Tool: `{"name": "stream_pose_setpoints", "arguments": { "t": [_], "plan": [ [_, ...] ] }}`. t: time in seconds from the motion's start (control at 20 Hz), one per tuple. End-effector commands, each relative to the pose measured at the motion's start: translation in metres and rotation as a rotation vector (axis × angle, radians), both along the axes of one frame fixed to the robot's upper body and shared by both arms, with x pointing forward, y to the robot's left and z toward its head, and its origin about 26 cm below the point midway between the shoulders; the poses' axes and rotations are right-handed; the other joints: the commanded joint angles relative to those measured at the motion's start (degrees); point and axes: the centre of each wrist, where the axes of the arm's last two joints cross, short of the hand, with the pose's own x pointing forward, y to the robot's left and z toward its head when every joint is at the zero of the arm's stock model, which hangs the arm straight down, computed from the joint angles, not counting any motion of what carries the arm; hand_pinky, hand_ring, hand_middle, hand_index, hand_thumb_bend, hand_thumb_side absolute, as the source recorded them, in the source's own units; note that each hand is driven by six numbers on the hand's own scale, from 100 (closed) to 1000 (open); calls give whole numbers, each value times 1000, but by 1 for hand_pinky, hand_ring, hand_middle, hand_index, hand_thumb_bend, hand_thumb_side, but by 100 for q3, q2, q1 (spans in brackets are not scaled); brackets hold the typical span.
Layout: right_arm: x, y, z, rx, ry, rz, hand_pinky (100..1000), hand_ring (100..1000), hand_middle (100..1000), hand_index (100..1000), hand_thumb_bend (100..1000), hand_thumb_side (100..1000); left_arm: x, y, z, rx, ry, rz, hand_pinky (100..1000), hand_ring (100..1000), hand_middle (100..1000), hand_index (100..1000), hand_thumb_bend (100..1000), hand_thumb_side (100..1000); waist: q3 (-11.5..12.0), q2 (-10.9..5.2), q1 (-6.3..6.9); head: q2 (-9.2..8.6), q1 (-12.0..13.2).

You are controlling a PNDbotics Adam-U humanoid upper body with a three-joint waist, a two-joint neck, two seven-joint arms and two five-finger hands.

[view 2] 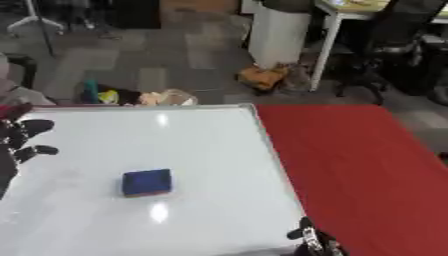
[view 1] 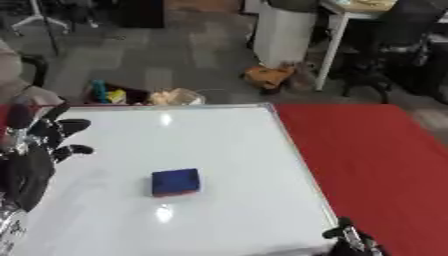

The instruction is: Wipe the whiteboard clean with a brush.

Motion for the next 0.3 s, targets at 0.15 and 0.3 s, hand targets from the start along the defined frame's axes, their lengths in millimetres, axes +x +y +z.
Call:
{"name": "stream_pose_setpoints", "arguments": {
  "t": [0.15,0.3],
  "plan": [
    [1,-4,6,-10,-21,-7,420,352,155,552,100,846,-2,4,12,30,-74,32,723,1000,833,1000,753,1000,15,-68,16,-11,-29],
    [1,-4,6,-9,-21,-6,420,352,155,552,100,848,-3,5,12,36,-100,54,748,1000,859,978,742,1000,13,-68,14,11,-23]
  ]
}}
